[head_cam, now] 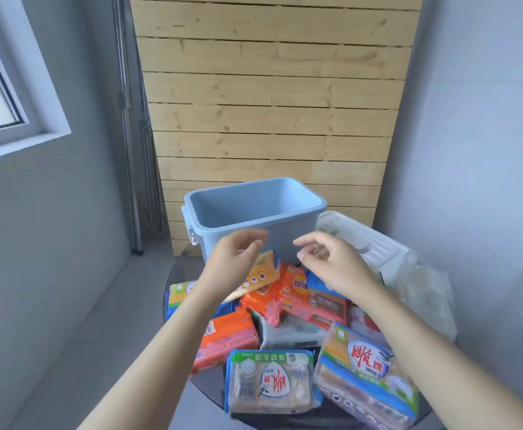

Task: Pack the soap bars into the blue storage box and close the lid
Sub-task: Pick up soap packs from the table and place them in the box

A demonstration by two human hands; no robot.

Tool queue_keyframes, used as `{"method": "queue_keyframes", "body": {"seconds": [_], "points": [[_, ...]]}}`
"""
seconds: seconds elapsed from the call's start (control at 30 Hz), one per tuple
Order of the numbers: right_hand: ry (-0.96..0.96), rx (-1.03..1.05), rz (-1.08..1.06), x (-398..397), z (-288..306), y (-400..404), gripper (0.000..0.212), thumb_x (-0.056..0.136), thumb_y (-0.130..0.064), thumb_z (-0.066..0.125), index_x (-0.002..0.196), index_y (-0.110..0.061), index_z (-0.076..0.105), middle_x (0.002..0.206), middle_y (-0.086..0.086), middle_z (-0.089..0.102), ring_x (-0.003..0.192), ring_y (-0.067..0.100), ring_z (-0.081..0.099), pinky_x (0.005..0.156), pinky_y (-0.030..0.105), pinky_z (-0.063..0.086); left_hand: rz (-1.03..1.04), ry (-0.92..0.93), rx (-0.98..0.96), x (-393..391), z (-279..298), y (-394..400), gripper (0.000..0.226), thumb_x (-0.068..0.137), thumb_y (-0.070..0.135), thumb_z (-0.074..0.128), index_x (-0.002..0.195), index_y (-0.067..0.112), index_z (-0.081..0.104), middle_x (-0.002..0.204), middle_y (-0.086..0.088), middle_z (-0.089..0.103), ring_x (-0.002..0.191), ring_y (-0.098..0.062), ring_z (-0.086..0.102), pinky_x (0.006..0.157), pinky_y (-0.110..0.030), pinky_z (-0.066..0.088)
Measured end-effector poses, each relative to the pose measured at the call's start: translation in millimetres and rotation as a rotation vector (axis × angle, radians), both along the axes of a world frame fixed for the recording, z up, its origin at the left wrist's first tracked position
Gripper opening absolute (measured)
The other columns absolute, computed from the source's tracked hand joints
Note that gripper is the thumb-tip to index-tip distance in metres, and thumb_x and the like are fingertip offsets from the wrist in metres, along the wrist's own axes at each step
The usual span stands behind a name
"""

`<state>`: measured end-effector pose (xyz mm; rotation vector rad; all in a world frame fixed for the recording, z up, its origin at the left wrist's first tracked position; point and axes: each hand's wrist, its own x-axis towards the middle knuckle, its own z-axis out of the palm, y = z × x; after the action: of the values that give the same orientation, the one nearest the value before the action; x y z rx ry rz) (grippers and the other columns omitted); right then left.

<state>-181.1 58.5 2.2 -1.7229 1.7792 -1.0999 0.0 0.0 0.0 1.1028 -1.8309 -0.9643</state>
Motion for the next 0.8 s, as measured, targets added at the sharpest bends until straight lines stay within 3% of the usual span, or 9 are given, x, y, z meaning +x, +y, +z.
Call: {"method": "queue_keyframes", "body": {"seconds": [0.1, 0.17, 0.27, 0.33, 0.4, 0.5, 0.6, 0.7, 0.8], "points": [[0.064, -0.016, 0.027, -1.9, -7.3, -10.9, 0.021, 0.086, -0.021, 0.061, 0.105, -0.029, 0.066, 0.099, -0.011, 0.065, 0.09, 0.001, 0.059, 0.074, 0.008, 0.043, -0.048, -0.092, 0.044, -4.9, -6.5, -12.3, 0.028, 0.095, 0.022, 0.049, 0.118, 0.024, 0.065, 0.112, 0.011, 0.065, 0.096, 0.0, 0.062, 0.066, 0.001, 0.043], [0.105, -0.003, 0.065, -0.2, -11.2, -16.9, 0.023, 0.087, -0.023, 0.062, 0.109, -0.028, 0.066, 0.106, -0.013, 0.064, 0.095, -0.002, 0.057, 0.075, 0.003, 0.041, -0.09, -0.157, 0.077, -6.8, -12.0, -19.4, 0.031, 0.095, 0.026, 0.052, 0.123, 0.024, 0.062, 0.117, 0.01, 0.065, 0.103, -0.007, 0.063, 0.071, -0.004, 0.046], [0.191, 0.003, 0.104, -1.8, -11.8, -26.3, 0.027, 0.086, -0.026, 0.062, 0.113, -0.027, 0.066, 0.111, -0.015, 0.062, 0.09, -0.007, 0.054, 0.073, -0.001, 0.038, -0.176, -0.225, 0.177, -5.2, -18.2, -31.1, 0.038, 0.093, 0.033, 0.056, 0.13, 0.022, 0.057, 0.117, 0.006, 0.066, 0.093, -0.011, 0.065, 0.067, -0.003, 0.047], [0.255, 0.012, 0.122, -5.8, -13.2, -28.6, 0.033, 0.084, -0.03, 0.065, 0.116, -0.028, 0.064, 0.117, -0.015, 0.061, 0.103, -0.001, 0.054, 0.087, 0.007, 0.039, -0.259, -0.26, 0.236, -0.8, -23.6, -37.9, 0.049, 0.091, 0.035, 0.059, 0.138, 0.024, 0.05, 0.123, 0.002, 0.064, 0.093, -0.009, 0.062, 0.081, -0.012, 0.05], [0.356, 0.063, 0.131, -15.2, -12.0, -29.7, 0.045, 0.081, -0.036, 0.067, 0.125, -0.03, 0.057, 0.129, -0.013, 0.055, 0.123, 0.009, 0.047, 0.106, 0.03, 0.035, -0.309, -0.331, 0.23, 3.8, -27.9, -46.4, 0.055, 0.089, 0.035, 0.063, 0.14, 0.032, 0.045, 0.129, 0.004, 0.06, 0.1, -0.008, 0.059, 0.099, -0.027, 0.047], [0.399, 0.276, 0.144, -33.2, -4.8, -26.1, 0.068, 0.078, -0.042, 0.069, 0.138, -0.036, 0.039, 0.146, -0.01, 0.041, 0.135, 0.013, 0.036, 0.112, 0.036, 0.03, -0.32, -0.353, 0.225, 9.1, -28.5, -50.6, 0.057, 0.086, 0.032, 0.066, 0.138, 0.04, 0.044, 0.135, 0.012, 0.054, 0.118, -0.005, 0.052, 0.108, -0.029, 0.039], [0.372, 0.418, 0.137, -49.9, -4.8, -24.0, 0.082, 0.075, -0.042, 0.073, 0.143, -0.037, 0.028, 0.15, -0.007, 0.037, 0.135, 0.013, 0.039, 0.109, 0.031, 0.034, -0.3, -0.333, 0.196, 5.9, -27.5, -47.9, 0.055, 0.086, 0.023, 0.068, 0.135, 0.037, 0.049, 0.13, 0.014, 0.057, 0.119, -0.003, 0.053, 0.097, -0.013, 0.039], [0.298, 0.436, 0.099, -60.9, -5.3, -18.7, 0.09, 0.072, -0.038, 0.077, 0.146, -0.03, 0.026, 0.15, -0.008, 0.037, 0.135, 0.011, 0.038, 0.107, 0.026, 0.032, -0.272, -0.275, 0.183, 1.6, -26.0, -43.5, 0.051, 0.085, 0.016, 0.069, 0.131, 0.033, 0.055, 0.1, 0.015, 0.065, 0.082, 0.008, 0.062, 0.07, 0.0, 0.044], [0.322, 0.487, 0.068, -71.0, -3.9, -14.7, 0.09, 0.067, -0.039, 0.08, 0.143, -0.028, 0.033, 0.145, -0.009, 0.044, 0.128, 0.012, 0.046, 0.107, 0.028, 0.036, -0.252, -0.229, 0.18, -1.7, -22.7, -39.6, 0.052, 0.082, 0.018, 0.073, 0.128, 0.034, 0.057, 0.076, 0.014, 0.065, 0.062, 0.006, 0.06, 0.067, -0.006, 0.047]]}}
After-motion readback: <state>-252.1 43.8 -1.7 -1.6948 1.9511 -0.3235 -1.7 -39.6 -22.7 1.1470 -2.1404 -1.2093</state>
